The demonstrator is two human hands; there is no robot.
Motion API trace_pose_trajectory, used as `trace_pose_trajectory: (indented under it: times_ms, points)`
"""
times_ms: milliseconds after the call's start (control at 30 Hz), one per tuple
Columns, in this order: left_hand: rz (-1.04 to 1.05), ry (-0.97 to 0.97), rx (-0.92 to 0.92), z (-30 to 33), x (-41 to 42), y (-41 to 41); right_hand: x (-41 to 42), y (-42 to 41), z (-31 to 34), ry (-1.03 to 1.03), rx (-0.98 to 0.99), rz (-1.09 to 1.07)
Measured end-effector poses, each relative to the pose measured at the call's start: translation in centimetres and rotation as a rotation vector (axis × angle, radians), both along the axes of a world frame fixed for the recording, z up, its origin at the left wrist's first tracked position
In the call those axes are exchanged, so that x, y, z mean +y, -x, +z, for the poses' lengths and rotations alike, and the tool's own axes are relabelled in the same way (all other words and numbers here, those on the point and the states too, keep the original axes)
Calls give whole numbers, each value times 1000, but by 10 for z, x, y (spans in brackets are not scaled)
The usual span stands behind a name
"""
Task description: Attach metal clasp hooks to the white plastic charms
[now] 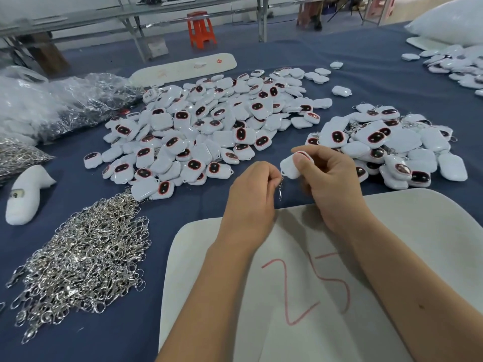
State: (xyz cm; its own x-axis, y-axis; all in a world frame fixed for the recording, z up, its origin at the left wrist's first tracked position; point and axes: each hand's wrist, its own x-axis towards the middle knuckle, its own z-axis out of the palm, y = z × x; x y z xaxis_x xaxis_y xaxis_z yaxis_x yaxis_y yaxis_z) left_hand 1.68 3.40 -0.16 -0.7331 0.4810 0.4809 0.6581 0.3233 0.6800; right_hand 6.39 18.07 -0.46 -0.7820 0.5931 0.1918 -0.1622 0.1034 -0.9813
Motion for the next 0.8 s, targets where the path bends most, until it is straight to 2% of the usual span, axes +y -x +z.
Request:
trace_pose_trajectory:
  times_ms: [400, 800]
  points:
    - [-11, 45, -49, -3, 1, 0, -6, 0, -1, -84, -37, -39]
    - [168, 94, -174, -2, 8, -5, -11, -2, 1, -350, -18, -82]
